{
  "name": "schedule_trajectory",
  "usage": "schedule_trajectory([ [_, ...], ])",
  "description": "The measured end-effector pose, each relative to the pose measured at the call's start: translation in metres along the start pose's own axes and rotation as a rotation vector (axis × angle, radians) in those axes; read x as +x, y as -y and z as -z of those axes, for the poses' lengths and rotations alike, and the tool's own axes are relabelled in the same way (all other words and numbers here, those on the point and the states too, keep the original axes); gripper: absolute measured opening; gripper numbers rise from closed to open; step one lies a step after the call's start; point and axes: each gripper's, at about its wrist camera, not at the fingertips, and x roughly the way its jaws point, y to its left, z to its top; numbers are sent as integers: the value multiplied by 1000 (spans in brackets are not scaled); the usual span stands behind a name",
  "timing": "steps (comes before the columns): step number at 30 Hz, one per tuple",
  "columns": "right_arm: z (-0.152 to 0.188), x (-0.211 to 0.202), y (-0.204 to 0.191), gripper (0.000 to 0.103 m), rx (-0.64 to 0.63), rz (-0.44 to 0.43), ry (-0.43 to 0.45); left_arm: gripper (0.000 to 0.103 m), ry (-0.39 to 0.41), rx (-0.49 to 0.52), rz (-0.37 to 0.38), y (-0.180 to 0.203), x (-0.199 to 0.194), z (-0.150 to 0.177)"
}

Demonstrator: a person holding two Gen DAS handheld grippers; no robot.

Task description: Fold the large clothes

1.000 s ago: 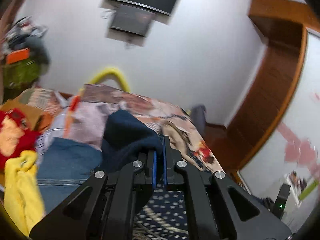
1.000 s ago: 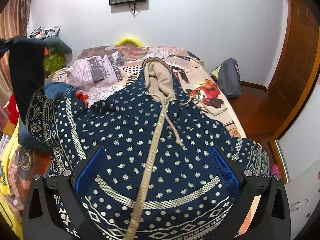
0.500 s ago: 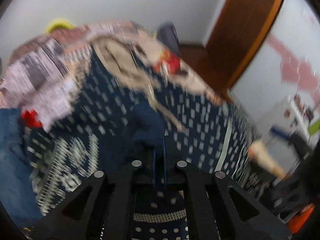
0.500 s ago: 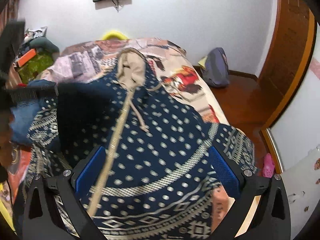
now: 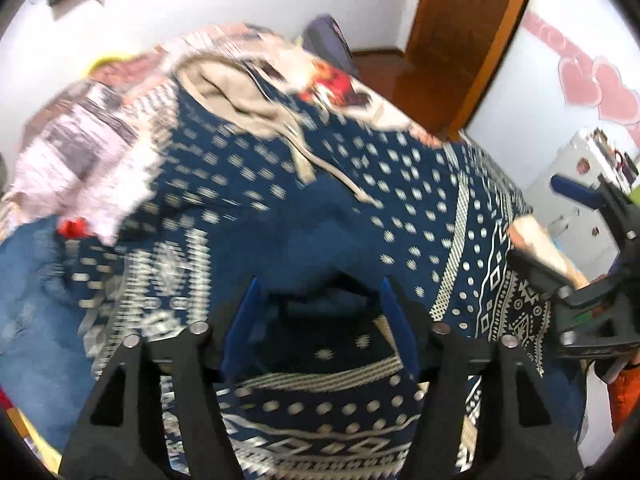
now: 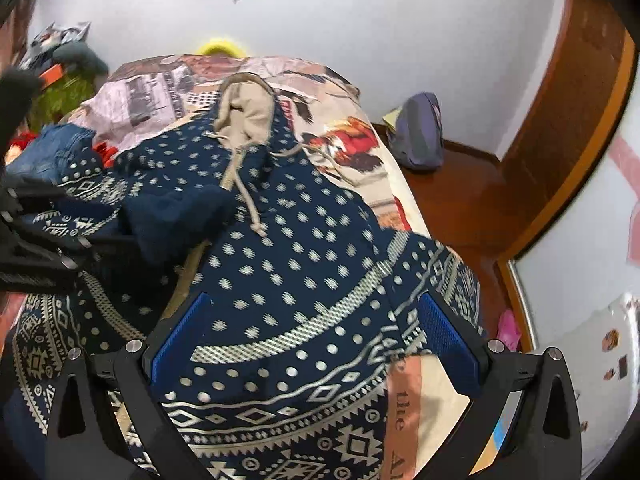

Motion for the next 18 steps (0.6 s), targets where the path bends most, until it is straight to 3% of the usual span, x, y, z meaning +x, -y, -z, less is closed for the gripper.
schedule_trajectory([
  [4, -11, -4, -27, 103, -75, -29, 27, 86, 105, -45, -77, -37, -44, 6],
  [7, -17, -2, -52, 103, -148, -66, 31, 91, 143, -82, -155, -68, -65, 19],
  [12, -22, 15, -93, 101, -260, -116, 2, 91, 93, -168, -246, -121, -65, 51],
  [16, -25, 43, -122, 100, -307, -189, -54, 91, 47, -249, -240, -151, -52, 80],
  [18, -27, 54, -132, 95, -314, -220, -80, 91, 41, -285, -235, -164, -45, 91],
])
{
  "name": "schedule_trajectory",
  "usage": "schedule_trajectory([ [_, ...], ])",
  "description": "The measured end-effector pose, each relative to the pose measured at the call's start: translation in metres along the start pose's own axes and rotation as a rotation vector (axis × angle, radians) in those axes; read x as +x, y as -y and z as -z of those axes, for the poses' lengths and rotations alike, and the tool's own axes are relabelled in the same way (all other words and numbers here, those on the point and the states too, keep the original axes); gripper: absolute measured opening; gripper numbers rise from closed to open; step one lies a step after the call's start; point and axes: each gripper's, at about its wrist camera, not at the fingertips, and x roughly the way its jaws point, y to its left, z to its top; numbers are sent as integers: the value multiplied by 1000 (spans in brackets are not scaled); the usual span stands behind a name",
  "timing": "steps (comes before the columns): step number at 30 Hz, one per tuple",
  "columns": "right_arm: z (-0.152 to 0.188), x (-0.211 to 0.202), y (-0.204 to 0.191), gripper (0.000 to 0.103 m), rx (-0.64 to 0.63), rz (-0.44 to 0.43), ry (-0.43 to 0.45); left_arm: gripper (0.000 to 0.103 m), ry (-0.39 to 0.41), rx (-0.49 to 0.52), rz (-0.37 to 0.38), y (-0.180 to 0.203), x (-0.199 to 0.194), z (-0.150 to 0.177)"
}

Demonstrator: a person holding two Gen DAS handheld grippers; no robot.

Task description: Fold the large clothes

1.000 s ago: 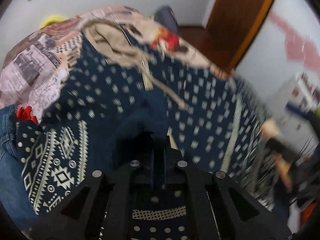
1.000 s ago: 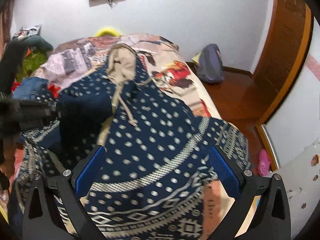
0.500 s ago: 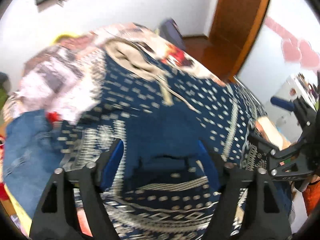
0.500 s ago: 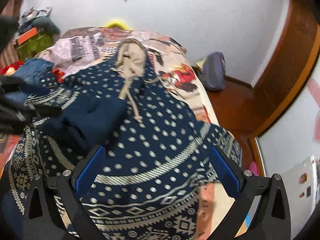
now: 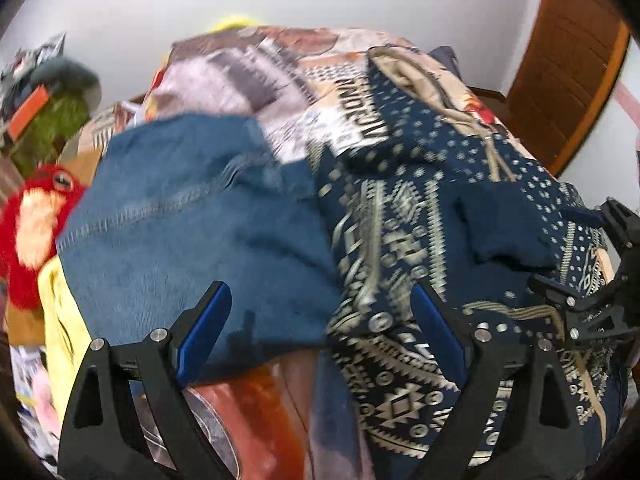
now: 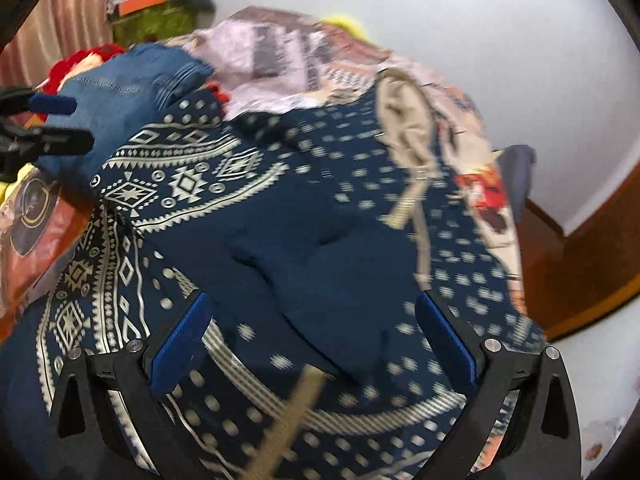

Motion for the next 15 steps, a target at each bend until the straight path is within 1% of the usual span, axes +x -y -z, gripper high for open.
schedule_trajectory([
  [2, -5, 15, -5, 85, -4, -33, -33, 91, -10, -32, 9, -7, 7, 5],
  [3, -8, 25, -7, 83, -3, -47, -52, 91, -14, -50, 21, -10, 11, 6],
  [5, -11, 39, -11, 69, -3, -56, -79, 88, -17, -71, 58, -12, 17, 8],
  [6, -12, 45, -11, 65, 0, -58, -94, 83, -11, -79, 80, -12, 18, 8],
  [7, -13, 51, -11, 54, 7, -63, -104, 77, -10, -80, 92, -10, 19, 8],
  [8, -12, 57, -10, 49, 18, -70, -111, 74, -10, -79, 115, -8, 20, 8],
  [9, -12, 59, -10, 48, 25, -71, -110, 68, -15, -79, 142, -6, 22, 9],
  [10, -11, 59, -9, 46, 33, -74, -93, 63, -23, -77, 159, -4, 23, 10],
  [12, -11, 54, -6, 27, 38, -57, -71, 61, -41, -59, 193, 3, 27, 13],
  [13, -12, 51, -3, 15, 46, -50, -64, 61, -51, -41, 200, 10, 29, 15],
  [15, -13, 45, 6, 13, 79, -68, -38, 61, -67, -10, 212, 19, 32, 20],
])
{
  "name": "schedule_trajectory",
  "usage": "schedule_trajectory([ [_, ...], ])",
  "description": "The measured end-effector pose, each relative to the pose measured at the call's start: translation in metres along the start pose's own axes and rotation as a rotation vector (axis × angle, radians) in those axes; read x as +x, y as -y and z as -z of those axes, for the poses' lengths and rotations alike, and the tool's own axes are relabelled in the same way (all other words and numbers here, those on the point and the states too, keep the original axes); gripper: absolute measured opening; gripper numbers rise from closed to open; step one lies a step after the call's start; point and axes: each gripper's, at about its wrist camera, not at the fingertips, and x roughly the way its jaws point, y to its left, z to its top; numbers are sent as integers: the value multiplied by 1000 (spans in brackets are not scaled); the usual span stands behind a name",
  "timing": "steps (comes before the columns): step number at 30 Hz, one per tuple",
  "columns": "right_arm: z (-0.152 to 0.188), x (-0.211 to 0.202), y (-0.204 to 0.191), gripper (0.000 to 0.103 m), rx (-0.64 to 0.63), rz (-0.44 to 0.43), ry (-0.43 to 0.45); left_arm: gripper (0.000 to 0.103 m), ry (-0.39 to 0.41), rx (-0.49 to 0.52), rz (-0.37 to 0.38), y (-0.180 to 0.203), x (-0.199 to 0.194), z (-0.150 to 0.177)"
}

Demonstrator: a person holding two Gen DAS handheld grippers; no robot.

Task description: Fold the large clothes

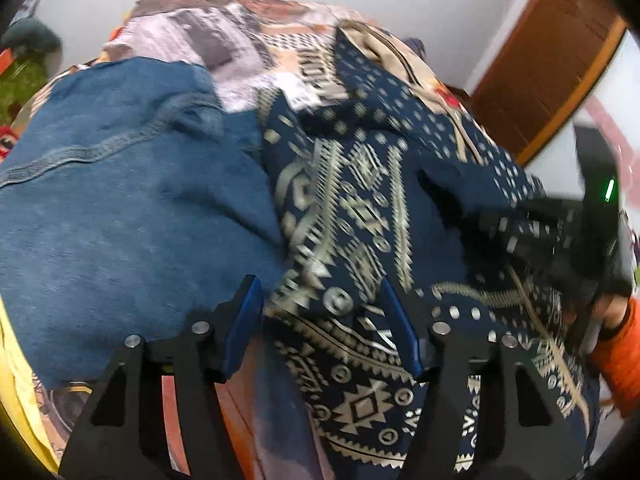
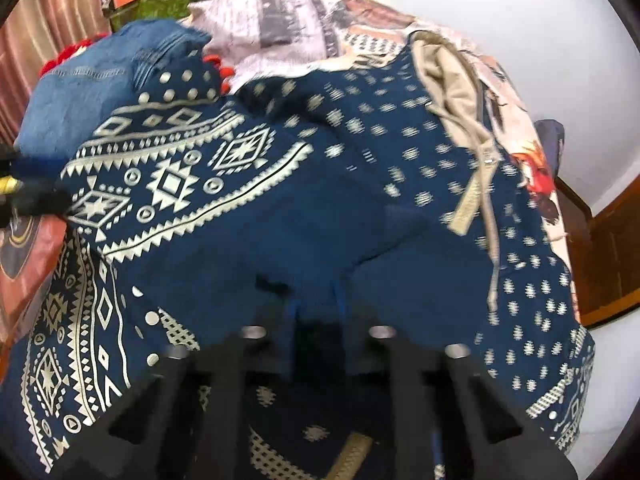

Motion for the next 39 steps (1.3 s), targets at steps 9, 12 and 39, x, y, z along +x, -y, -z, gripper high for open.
schedule_trajectory([
  [9, -6, -71, 55, 10, 149, 31, 192, 61, -24, 75, -230, 9, 15, 17],
  [12, -6, -89, 71, 9, 181, 54, 234, 61, 30, 32, -274, 8, 9, 13],
  [39, 121, -43, 161, 11, 524, -17, -85, 65, 79, -89, -404, -5, 4, 10],
])
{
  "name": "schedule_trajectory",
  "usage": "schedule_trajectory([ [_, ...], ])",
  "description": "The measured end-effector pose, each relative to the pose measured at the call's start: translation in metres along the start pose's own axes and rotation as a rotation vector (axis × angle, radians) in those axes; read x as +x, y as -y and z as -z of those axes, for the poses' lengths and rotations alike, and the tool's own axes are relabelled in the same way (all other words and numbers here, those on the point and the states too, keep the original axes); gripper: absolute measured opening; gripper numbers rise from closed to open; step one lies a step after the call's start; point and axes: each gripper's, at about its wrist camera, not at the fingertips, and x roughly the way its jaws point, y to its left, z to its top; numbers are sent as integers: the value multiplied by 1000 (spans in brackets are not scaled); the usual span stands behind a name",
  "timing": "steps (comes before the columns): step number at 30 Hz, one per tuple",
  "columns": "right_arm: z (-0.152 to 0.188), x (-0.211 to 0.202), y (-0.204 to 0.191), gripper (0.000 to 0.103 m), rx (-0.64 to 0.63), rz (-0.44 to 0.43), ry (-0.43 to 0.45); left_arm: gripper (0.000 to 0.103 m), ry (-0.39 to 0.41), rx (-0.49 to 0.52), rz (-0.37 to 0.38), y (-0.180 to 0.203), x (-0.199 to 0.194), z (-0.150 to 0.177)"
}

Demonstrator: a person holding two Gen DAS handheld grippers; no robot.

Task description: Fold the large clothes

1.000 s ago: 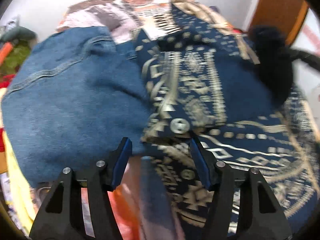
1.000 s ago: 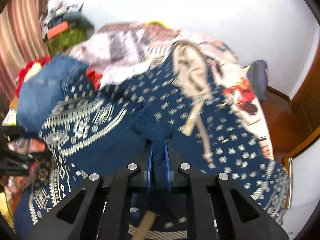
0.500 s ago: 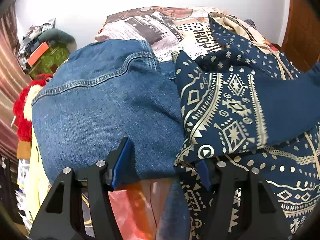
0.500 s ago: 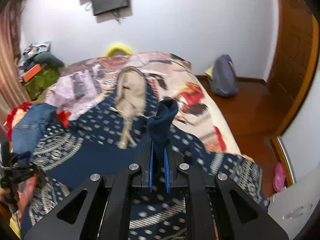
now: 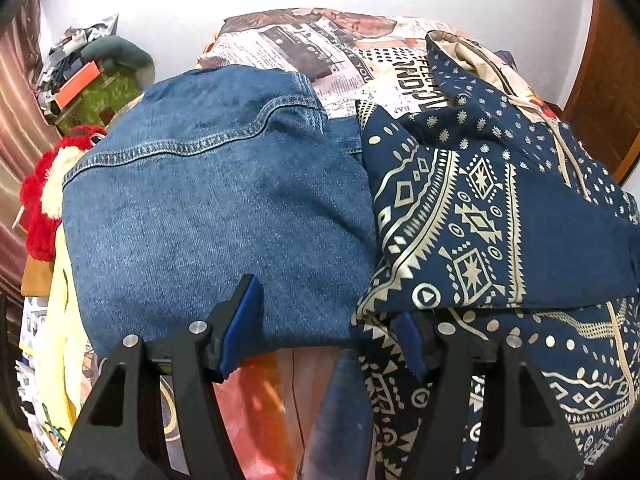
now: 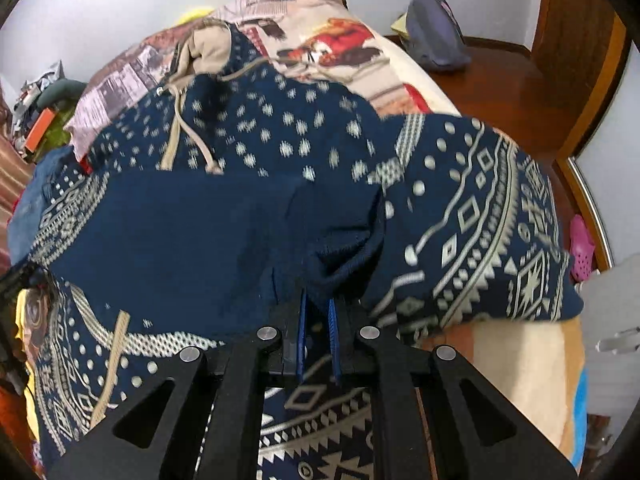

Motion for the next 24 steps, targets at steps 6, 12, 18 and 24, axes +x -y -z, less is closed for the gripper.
schedule_trajectory([
  [6, 10, -10, -9, 15, -64, 67, -44, 65, -45, 17, 25, -4, -11, 10],
  [12, 10, -57, -4, 18, -55, 56, 31, 65, -44, 14, 56, -10, -36, 14],
  [18, 4, -116, 9, 45, 12, 45, 194, 69, 35, 23, 108, 0, -73, -5],
  [24, -3, -147, 30, 49, 95, 31, 307, 74, 132, 86, 173, 41, -102, -35],
])
